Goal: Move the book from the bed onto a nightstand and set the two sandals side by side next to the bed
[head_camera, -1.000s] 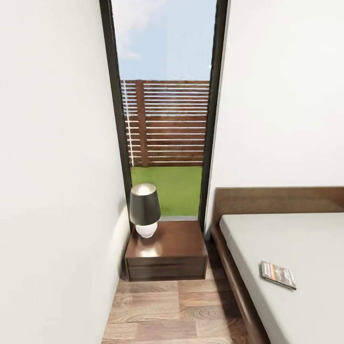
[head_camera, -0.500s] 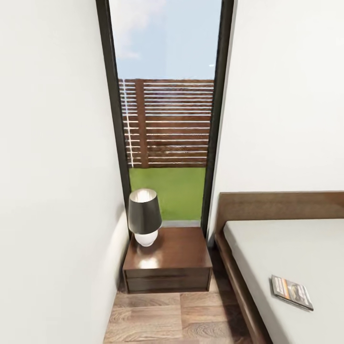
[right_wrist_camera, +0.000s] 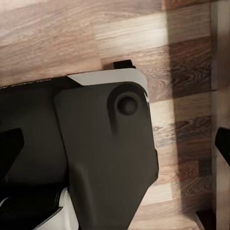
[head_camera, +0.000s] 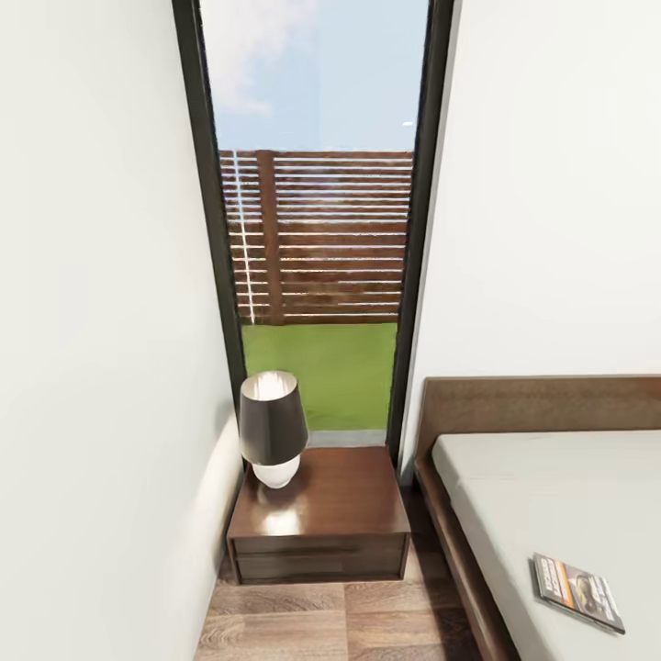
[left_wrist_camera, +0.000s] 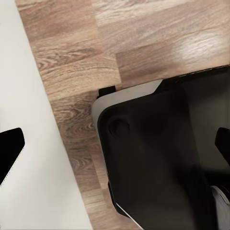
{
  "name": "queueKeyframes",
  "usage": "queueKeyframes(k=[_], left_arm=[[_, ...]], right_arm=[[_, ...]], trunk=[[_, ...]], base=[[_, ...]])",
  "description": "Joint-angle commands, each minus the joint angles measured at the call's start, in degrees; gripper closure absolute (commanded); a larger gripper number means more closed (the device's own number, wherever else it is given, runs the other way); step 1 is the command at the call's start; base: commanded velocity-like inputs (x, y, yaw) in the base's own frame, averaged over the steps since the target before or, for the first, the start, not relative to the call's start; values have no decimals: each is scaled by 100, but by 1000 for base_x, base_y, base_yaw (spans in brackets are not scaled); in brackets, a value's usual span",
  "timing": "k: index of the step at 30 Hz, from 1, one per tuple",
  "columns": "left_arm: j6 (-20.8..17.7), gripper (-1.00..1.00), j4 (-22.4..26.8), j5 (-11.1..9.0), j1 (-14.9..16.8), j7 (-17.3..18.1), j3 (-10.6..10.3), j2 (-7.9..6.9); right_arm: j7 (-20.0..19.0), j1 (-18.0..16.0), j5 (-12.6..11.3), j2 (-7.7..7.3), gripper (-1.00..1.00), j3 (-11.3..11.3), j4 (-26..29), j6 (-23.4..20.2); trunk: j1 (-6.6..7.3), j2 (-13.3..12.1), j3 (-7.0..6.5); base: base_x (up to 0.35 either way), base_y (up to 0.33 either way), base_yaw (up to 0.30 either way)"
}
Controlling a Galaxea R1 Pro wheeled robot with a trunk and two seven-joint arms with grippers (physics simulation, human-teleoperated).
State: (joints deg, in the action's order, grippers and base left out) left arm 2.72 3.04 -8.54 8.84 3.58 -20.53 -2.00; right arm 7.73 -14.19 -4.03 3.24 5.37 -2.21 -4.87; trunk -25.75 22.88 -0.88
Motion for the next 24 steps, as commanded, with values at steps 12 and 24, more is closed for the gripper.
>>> queueKeyframes(k=[12,24], left_arm=[[18,-100,-5,-60,-2,20,-48,-2],[18,-100,-5,-60,-4,20,-48,0]], right_arm=[[18,-4,-28,1,-100,35,-7,2],[19,-4,-29,1,-100,40,-7,1]], trunk=[[-3,4,2],[-3,4,2]], base=[[96,-1,0],[149,0,-7]])
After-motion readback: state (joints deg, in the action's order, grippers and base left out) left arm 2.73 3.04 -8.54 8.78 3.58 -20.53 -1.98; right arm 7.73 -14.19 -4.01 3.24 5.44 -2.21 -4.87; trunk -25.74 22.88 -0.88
